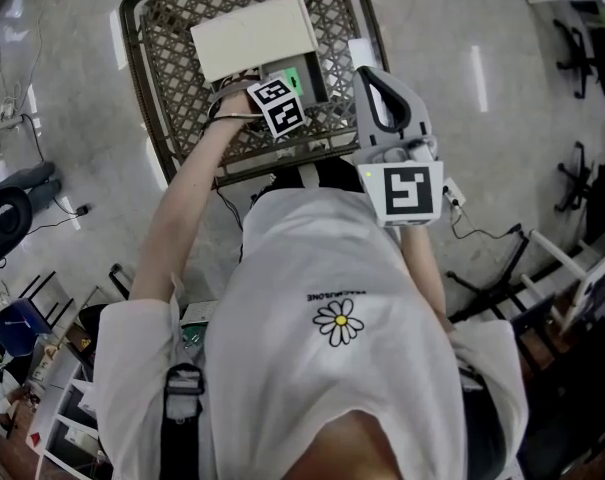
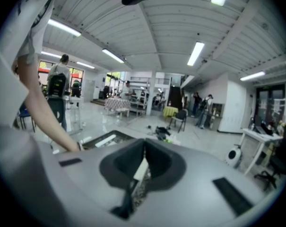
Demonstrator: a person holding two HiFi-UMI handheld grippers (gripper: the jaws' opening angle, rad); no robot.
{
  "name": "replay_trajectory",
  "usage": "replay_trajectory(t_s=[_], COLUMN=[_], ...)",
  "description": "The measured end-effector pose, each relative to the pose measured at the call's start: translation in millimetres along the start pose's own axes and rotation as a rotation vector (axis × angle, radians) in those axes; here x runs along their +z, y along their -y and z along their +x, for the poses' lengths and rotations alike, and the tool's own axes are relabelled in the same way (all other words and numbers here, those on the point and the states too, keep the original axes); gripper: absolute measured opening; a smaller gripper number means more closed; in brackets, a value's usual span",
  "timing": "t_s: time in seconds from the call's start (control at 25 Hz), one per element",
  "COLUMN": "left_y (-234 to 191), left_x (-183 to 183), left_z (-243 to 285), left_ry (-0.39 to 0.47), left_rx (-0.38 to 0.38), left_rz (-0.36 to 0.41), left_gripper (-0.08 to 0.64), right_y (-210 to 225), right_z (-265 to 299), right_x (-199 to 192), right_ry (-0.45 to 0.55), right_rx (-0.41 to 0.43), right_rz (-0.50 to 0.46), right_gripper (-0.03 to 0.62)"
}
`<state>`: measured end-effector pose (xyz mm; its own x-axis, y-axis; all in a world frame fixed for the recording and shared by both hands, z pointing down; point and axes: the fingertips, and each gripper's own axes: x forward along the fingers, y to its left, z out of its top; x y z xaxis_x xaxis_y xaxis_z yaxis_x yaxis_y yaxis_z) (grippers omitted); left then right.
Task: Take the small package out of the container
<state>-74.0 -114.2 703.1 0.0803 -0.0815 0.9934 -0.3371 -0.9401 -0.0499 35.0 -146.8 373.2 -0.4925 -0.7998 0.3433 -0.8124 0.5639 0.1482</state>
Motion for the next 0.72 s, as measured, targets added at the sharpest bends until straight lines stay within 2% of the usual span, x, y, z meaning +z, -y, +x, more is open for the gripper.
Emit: replay_trajectory(t_s=[0.16, 0.44, 0.56, 0.72], left_y=[0.9, -3.9, -15.6, -46.8], left_x=[6.8, 34.9, 50.8, 69.5], left_z=[-17.9, -67.2, -107.7, -173.7], left_ry=[0.049, 0.181, 0.276, 0.412], left_rx=[0.01, 0.064, 0.105, 0.192], left_rz=[-0.016, -0.06, -0.116, -0.239], left_gripper=[0.337, 0.336, 0.337, 0.337], right_y=[1.1, 12.5, 15.7, 20.0], right_z=[2.2, 13.2, 17.4, 21.9], right_x=[5.3, 21.2, 33.9, 54.9], right_ry=[0.015, 0.052, 0.082, 0.136], right_rx=[0.013, 0.003, 0.006, 0.014], right_rz=[-0.002, -0.085, -0.098, -0.112], right_gripper=[0.031, 0.031, 0.031, 0.031])
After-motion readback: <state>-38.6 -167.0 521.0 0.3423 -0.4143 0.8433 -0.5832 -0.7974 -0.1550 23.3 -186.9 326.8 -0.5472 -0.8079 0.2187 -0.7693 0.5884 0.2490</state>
